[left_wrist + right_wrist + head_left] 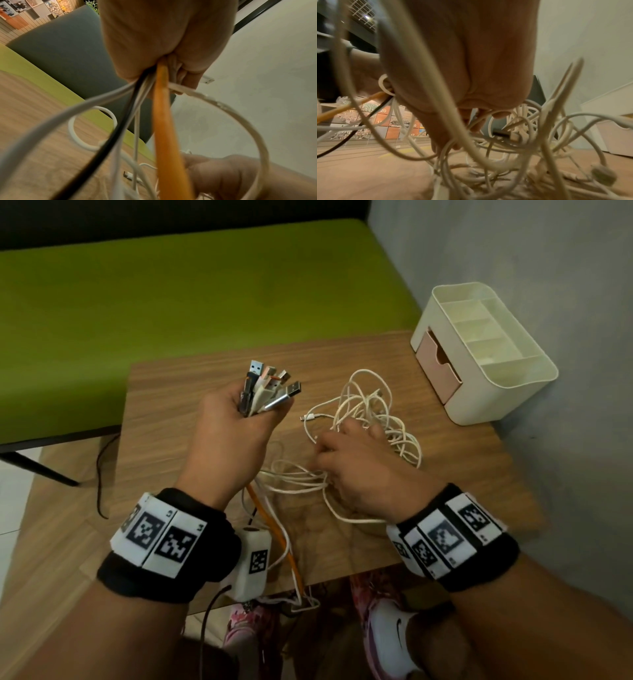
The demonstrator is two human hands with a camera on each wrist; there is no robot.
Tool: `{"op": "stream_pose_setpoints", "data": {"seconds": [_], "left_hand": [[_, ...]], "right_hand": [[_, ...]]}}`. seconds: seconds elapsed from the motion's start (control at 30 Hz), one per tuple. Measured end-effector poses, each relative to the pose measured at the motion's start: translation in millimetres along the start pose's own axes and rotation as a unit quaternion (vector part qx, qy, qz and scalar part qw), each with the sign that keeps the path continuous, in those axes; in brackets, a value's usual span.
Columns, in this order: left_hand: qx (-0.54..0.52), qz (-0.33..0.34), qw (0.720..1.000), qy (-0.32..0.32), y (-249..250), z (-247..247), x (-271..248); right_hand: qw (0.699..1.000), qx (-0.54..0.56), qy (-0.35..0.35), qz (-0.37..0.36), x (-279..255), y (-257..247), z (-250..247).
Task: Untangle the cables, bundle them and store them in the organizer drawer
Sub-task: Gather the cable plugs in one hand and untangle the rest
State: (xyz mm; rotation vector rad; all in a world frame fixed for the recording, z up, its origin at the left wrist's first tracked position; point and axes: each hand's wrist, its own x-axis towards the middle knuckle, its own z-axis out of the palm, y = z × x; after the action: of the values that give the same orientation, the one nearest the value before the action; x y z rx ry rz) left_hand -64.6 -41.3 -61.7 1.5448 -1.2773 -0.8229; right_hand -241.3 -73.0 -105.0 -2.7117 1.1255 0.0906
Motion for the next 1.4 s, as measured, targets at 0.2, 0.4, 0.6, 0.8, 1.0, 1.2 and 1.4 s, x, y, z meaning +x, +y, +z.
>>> {"op": "stream_pose_setpoints", "data": {"seconds": [0.2,0.4,0.6,0.8,1.0,1.2,1.4], "left_hand": [[-0.026,0.019,0.999,0.009,3.2,-3.1,2.9],[-0.089,0.015,0.996,0.014,-2.5,-4.7,3.6],[-0.129,0.009,0.991,0.015,7.1,9.1,2.7],[-0.243,-0.096,0.963,-0.058,6.1,25.2,-2.6],[-0.377,-0.115,0.909,-0.134,13.5,45.7,-12.2],[-0.366,-0.051,0.928,-0.052,10.3,33.5,-6.7],[-0.480,-0.041,0.876,0.017,26.3,-4.8,9.3]], "right_hand": [[0.975,0.110,0.182,0.065,-2.8,8.7,-15.9],[0.912,0.250,0.310,0.093,-12.4,18.3,-31.6],[0.916,0.187,0.340,0.102,-20.5,19.7,-34.4],[0.874,0.210,0.427,0.096,-24.8,15.5,-41.2],[0.852,0.209,0.478,0.045,-19.7,-13.0,-32.7],[0.898,0.256,0.357,-0.018,-18.1,-13.0,-32.8],[0.962,0.161,0.043,0.218,-27.9,24.8,-30.5]]}}
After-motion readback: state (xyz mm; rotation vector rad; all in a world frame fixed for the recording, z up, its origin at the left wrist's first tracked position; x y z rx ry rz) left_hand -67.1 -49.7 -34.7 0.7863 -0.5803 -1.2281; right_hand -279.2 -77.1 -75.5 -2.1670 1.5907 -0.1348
